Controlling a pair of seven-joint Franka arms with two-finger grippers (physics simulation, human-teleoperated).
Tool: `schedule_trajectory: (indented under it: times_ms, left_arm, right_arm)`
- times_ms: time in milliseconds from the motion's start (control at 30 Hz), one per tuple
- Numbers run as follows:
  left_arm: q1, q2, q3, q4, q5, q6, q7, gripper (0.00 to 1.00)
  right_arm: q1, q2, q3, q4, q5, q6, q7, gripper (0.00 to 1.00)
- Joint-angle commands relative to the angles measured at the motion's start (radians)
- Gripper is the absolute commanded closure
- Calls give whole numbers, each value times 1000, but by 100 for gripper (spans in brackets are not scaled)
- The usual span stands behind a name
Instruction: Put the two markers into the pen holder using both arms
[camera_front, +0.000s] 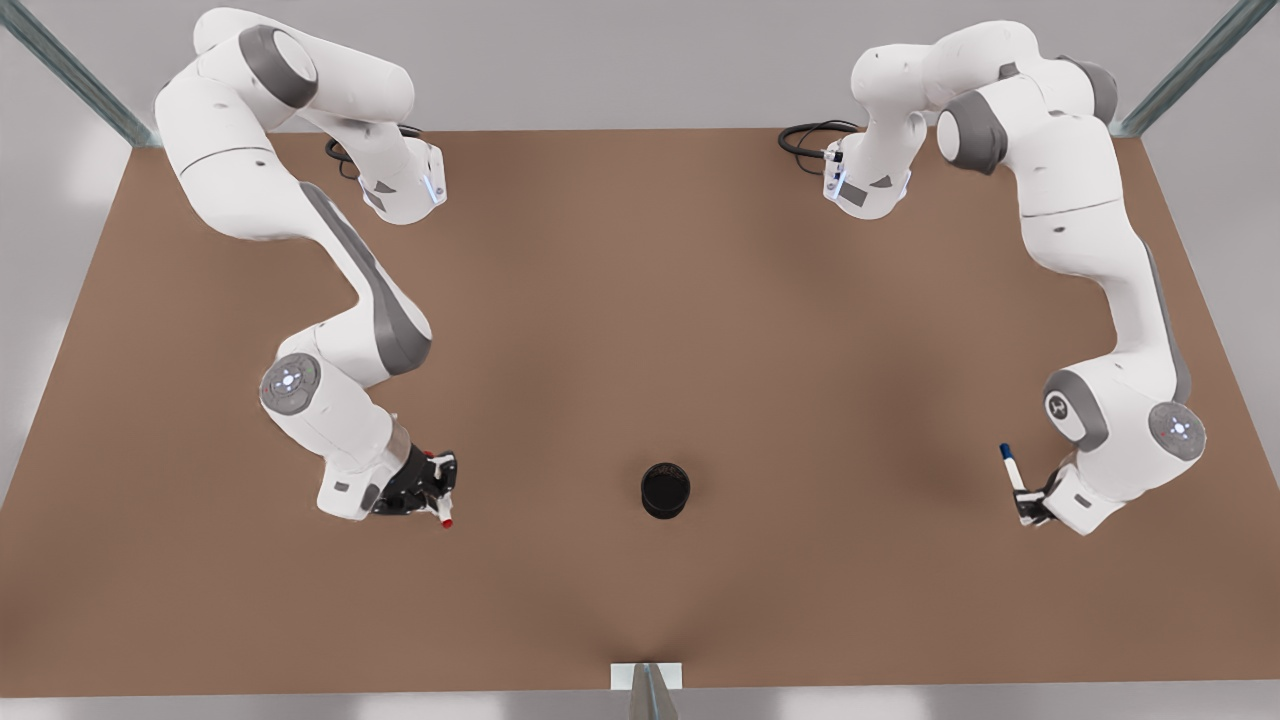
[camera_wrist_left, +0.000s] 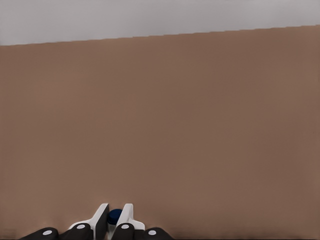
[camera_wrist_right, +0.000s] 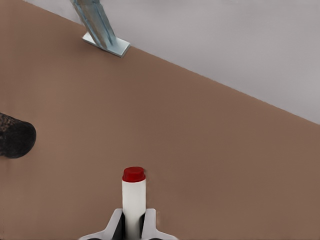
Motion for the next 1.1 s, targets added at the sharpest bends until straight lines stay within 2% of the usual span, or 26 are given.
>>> schedule_trajectory:
  times_ms: [0, 100, 167, 300, 400, 567, 633, 700, 733, 767, 800, 833, 933, 967, 1000, 1033, 1067]
  left_arm:
    - [-26, -20, 16, 1, -13, -123, -98, 79]
    - [-29, -56, 18, 56, -13, -258, -110, 79]
    - [-30, -90, 13, 56, -22, -290, -124, 79]
    - [-58, -127, 19, 64, -21, -359, -139, 79]
    - [-60, -150, 19, 64, -16, -419, -145, 79]
    - [-122, -147, 13, 99, -19, -415, -239, 79]
    - [-122, -147, 13, 98, -19, -415, -236, 79]
    - [-122, -147, 13, 98, -22, -415, -237, 79]
    - [-122, -147, 13, 98, -24, -416, -237, 79]
    - [-124, -145, 13, 98, -24, -418, -237, 79]
    - [-124, -145, 13, 96, -24, -418, -237, 79]
    - [-124, -145, 13, 92, -24, -418, -236, 79]
    - [-124, -144, 13, 90, -24, -419, -237, 79]
    - [-124, -142, 13, 90, -24, -419, -237, 79]
    - [-124, -142, 13, 90, -24, -418, -237, 79]
    - [-124, -142, 13, 90, -24, -419, -237, 79]
    - [-136, -142, 13, 92, -24, -419, -239, 79]
  right_arm:
    - [68, 4, 9, 1, -8, 203, 121, 75]
    - [194, 84, -11, 90, -12, 360, 158, 75]
    - [285, 134, -63, 204, -11, 381, 163, 75]
    - [409, 171, -146, 274, -11, 492, 204, 75]
    - [466, 234, -157, 300, -8, 662, 219, 75]
    - [621, 369, -275, 475, -6, 866, 316, 72]
    - [621, 377, -295, 443, -3, 938, 313, 72]
    - [612, 377, -309, 339, -6, 1067, 308, 72]
    - [613, 377, -309, 294, -5, 1104, 308, 67]
    - [622, 375, -309, 268, -1, 1139, 310, 71]
    - [628, 377, -309, 265, 28, 1154, 314, 0]
    - [642, 377, -310, 248, 49, 1193, 310, 0]
    - [615, 361, -332, 236, 17, 1168, 294, 0]
    - [576, 302, -329, 233, 6, 1049, 293, 0]
    - [531, 217, -318, 199, -12, 900, 290, 0]
    - [478, 61, -313, 118, -44, 643, 291, 0]
    - [422, -74, -300, 108, -43, 243, 288, 0]
